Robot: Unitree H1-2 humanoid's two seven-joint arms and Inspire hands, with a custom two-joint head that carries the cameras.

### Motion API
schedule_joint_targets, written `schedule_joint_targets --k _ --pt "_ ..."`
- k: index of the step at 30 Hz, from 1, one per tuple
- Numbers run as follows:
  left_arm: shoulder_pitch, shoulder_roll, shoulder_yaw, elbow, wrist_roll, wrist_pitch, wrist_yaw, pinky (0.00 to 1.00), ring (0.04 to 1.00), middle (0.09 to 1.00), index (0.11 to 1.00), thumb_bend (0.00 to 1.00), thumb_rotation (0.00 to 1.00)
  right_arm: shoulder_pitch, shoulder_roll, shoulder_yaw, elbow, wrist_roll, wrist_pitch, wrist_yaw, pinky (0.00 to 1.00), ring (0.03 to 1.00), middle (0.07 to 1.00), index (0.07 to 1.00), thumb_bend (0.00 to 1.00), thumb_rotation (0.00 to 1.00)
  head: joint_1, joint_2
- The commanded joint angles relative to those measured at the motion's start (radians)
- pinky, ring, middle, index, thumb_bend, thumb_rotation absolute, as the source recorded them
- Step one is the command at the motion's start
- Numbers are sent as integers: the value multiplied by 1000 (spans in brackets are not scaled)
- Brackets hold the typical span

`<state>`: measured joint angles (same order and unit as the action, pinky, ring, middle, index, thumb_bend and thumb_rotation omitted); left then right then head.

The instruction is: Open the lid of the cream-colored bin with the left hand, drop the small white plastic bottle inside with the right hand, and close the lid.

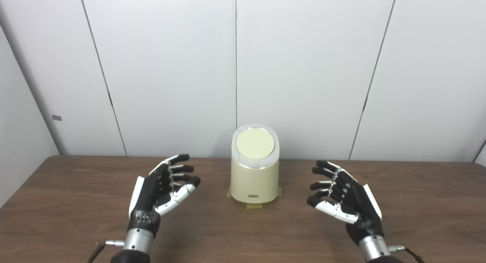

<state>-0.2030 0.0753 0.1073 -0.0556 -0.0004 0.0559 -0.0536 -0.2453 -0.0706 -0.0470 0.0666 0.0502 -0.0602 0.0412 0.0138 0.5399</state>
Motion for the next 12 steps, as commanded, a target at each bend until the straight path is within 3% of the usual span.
schedule_joint_targets --k 1,5,12 --pt "-19 -1 -6 8 -25 -42 -6 470 600 679 742 663 204 -18 -4 -7 -42 -3 -26 -9 484 605 745 742 864 246 2 1" --pt "-9 10 -29 36 41 -78 28 487 629 694 729 685 259 -6 5 -12 -53 -1 -18 -20 504 622 741 742 859 236 5 2" --pt "-11 9 -32 60 15 -91 15 533 659 717 745 724 281 4 2 -15 -49 -26 -28 -42 569 635 742 741 851 235 1 -1"
